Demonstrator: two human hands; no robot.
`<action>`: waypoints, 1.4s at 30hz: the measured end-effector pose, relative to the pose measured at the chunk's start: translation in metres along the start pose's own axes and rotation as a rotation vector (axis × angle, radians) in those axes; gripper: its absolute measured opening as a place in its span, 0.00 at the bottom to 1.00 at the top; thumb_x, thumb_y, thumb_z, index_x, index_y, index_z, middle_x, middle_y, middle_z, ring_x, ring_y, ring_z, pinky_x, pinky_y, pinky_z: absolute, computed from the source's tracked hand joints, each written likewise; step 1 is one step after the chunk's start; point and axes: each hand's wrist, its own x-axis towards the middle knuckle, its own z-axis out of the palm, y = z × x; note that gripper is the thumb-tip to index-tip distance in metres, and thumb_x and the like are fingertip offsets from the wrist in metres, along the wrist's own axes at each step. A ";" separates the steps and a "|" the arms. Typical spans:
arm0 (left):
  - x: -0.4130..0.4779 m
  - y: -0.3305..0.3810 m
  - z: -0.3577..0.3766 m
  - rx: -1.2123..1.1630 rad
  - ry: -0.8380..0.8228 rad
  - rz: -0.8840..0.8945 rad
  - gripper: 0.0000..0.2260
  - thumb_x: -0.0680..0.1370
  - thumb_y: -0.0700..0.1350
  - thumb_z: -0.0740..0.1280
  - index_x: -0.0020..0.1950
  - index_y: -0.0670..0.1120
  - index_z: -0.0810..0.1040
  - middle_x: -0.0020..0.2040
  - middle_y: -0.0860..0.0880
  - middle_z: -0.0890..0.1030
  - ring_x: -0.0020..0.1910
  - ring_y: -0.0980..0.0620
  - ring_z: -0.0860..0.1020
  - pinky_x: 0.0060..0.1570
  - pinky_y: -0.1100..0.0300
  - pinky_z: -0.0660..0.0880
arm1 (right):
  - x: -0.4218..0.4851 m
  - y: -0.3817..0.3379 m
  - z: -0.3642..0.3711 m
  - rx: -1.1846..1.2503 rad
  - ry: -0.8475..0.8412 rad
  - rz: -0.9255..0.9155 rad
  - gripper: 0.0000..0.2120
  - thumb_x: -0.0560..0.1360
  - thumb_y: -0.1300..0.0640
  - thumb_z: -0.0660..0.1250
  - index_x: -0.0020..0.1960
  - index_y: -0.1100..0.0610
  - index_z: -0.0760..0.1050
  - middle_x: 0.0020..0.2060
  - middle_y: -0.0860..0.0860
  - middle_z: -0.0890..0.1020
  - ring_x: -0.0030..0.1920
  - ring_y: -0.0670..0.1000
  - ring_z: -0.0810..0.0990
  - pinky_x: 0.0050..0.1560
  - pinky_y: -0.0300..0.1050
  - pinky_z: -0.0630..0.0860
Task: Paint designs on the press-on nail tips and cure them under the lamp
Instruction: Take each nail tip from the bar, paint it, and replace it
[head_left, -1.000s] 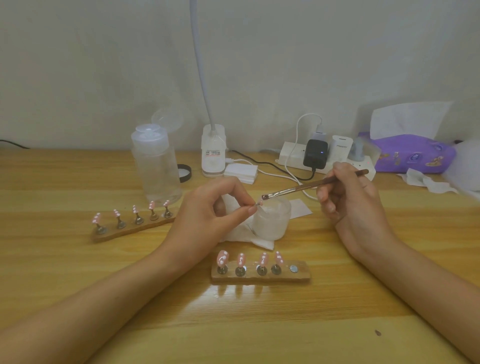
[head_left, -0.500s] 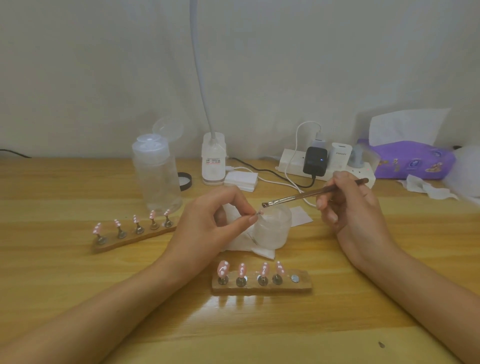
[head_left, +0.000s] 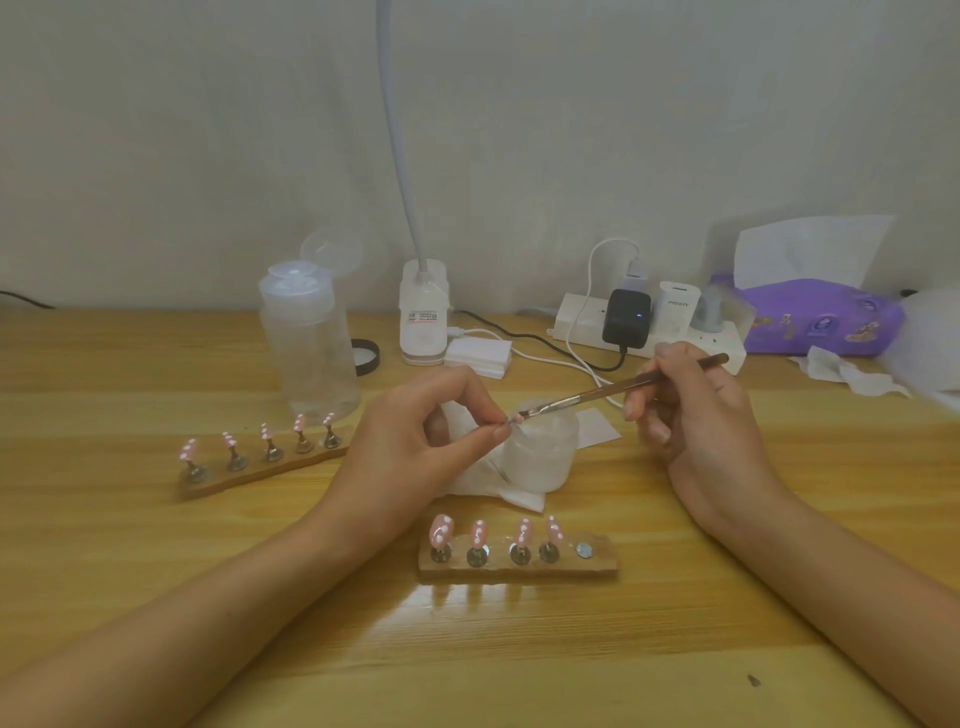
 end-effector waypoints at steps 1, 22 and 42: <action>0.000 0.000 0.000 -0.003 -0.001 -0.001 0.04 0.74 0.46 0.74 0.41 0.54 0.80 0.29 0.62 0.74 0.28 0.59 0.68 0.32 0.69 0.68 | 0.000 0.000 -0.001 0.015 0.005 -0.003 0.14 0.83 0.55 0.60 0.39 0.57 0.71 0.25 0.54 0.78 0.20 0.46 0.65 0.22 0.34 0.65; -0.001 0.000 0.000 0.019 0.013 0.006 0.04 0.73 0.47 0.74 0.41 0.54 0.80 0.30 0.58 0.73 0.30 0.53 0.69 0.36 0.63 0.71 | -0.001 0.001 0.000 -0.015 -0.064 -0.045 0.15 0.83 0.54 0.59 0.39 0.55 0.73 0.26 0.54 0.80 0.20 0.46 0.65 0.22 0.35 0.64; -0.001 0.002 -0.001 0.024 0.002 0.002 0.05 0.74 0.45 0.75 0.42 0.53 0.80 0.35 0.65 0.77 0.28 0.57 0.67 0.33 0.71 0.67 | -0.001 0.002 0.000 -0.040 -0.036 -0.040 0.14 0.83 0.55 0.59 0.39 0.56 0.72 0.25 0.54 0.79 0.20 0.46 0.64 0.22 0.36 0.63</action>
